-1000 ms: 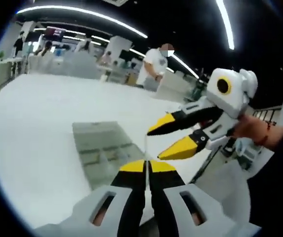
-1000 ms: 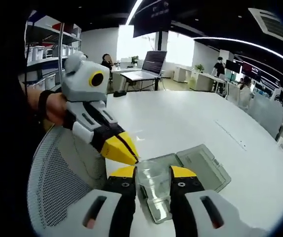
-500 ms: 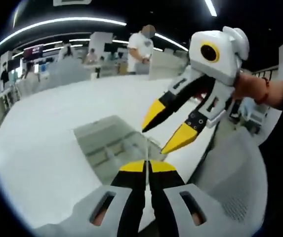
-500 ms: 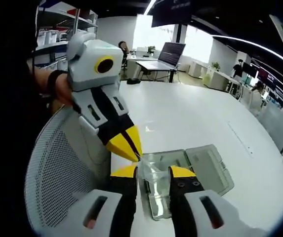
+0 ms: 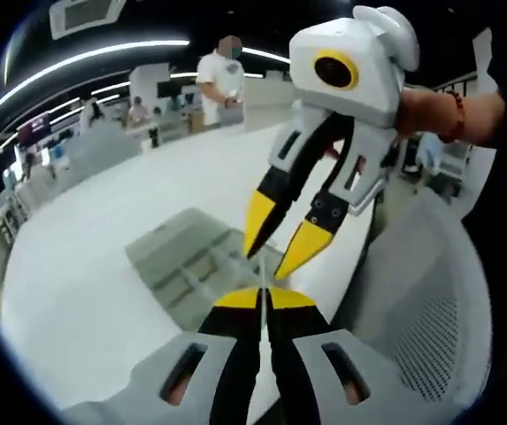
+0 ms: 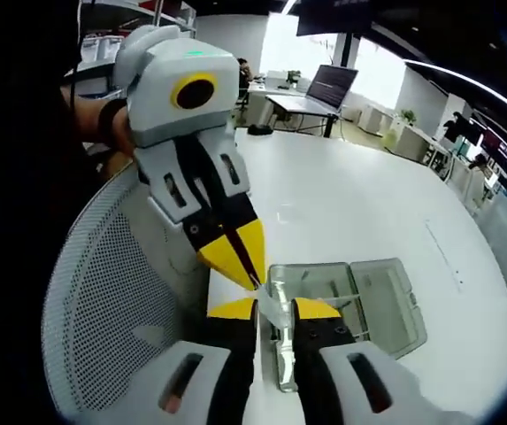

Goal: Insert the divider into the dual guide fixture by aligning both edges with the guide slots and pushing it downward to the bottom, including one-sided entry, uneven engagement, binding, and posture correction.

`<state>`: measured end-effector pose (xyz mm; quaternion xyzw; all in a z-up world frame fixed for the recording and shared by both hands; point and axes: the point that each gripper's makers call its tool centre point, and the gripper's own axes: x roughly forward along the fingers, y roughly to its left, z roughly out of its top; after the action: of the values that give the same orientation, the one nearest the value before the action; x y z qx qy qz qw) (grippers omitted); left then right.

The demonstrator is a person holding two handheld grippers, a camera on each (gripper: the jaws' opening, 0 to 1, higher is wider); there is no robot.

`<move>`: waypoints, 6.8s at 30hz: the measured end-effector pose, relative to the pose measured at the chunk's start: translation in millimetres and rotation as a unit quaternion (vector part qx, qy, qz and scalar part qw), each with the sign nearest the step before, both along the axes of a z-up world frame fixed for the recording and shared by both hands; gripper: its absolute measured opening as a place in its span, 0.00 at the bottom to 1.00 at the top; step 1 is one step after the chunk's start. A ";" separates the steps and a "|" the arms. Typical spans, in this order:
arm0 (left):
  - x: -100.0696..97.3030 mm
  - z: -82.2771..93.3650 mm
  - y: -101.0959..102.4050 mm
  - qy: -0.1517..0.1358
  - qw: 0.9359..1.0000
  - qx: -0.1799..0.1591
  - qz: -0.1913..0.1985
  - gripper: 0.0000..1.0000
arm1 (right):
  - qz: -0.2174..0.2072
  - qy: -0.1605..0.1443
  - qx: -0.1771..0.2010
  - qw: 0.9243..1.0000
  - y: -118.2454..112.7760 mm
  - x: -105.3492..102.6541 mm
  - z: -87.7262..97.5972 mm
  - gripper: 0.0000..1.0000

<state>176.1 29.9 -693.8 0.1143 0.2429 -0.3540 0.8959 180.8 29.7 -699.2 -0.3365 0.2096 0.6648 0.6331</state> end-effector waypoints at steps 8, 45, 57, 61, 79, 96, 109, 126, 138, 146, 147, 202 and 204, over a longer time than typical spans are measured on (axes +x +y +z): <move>-1.2 0.0 -1.0 -0.012 1.000 0.019 -0.016 0.00 | 0.016 -0.007 -0.014 1.000 -0.3 -3.2 -5.5 0.05; 3.7 15.9 0.3 -0.054 0.998 -0.016 -0.032 0.04 | 0.060 0.009 -0.031 0.998 -3.4 -9.0 4.3 0.00; 9.7 19.9 15.7 -0.063 0.997 -0.040 0.006 0.16 | 0.036 0.019 -0.045 0.998 -1.5 6.8 9.4 0.00; 7.9 25.0 21.7 -0.073 0.996 -0.057 0.018 0.17 | 0.025 0.028 -0.054 0.998 -1.6 13.3 8.9 0.00; 6.0 26.4 39.3 -0.074 0.994 -0.065 0.045 0.24 | 0.001 0.053 -0.059 0.997 1.6 34.8 9.8 0.00; 7.9 22.9 49.0 -0.067 0.993 -0.074 0.055 0.34 | -0.019 0.076 -0.032 0.996 12.2 53.8 7.1 0.00; 13.5 16.7 58.4 -0.054 0.992 -0.083 0.077 0.40 | -0.017 0.091 -0.021 0.995 13.6 62.8 -1.1 0.00; 11.5 9.7 65.9 -0.040 0.992 -0.077 0.089 0.48 | 0.018 0.080 -0.024 0.996 12.1 68.6 -23.8 0.00; 13.1 10.6 72.7 -0.039 0.991 -0.076 0.100 0.48 | 0.032 0.077 -0.026 0.996 12.2 71.8 -33.1 0.00; 12.9 8.2 71.1 -0.035 0.991 -0.078 0.103 0.48 | 0.028 0.079 -0.030 0.996 9.7 72.6 -30.3 0.00; 12.9 8.2 70.3 -0.035 0.991 -0.079 0.102 0.48 | 0.027 0.079 -0.031 0.996 9.4 72.5 -30.6 0.00; 11.4 5.7 68.2 -0.029 0.990 -0.085 0.106 0.47 | 0.049 0.069 -0.052 0.995 11.6 68.0 -45.5 0.00; 10.9 4.6 68.3 -0.027 0.991 -0.083 0.105 0.47 | 0.047 0.068 -0.061 0.995 13.3 68.1 -48.9 0.00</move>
<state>187.0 98.1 -689.1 0.0233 0.1987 -0.2740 0.9407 248.8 43.0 -748.1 -0.3376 0.2764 0.7014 0.5636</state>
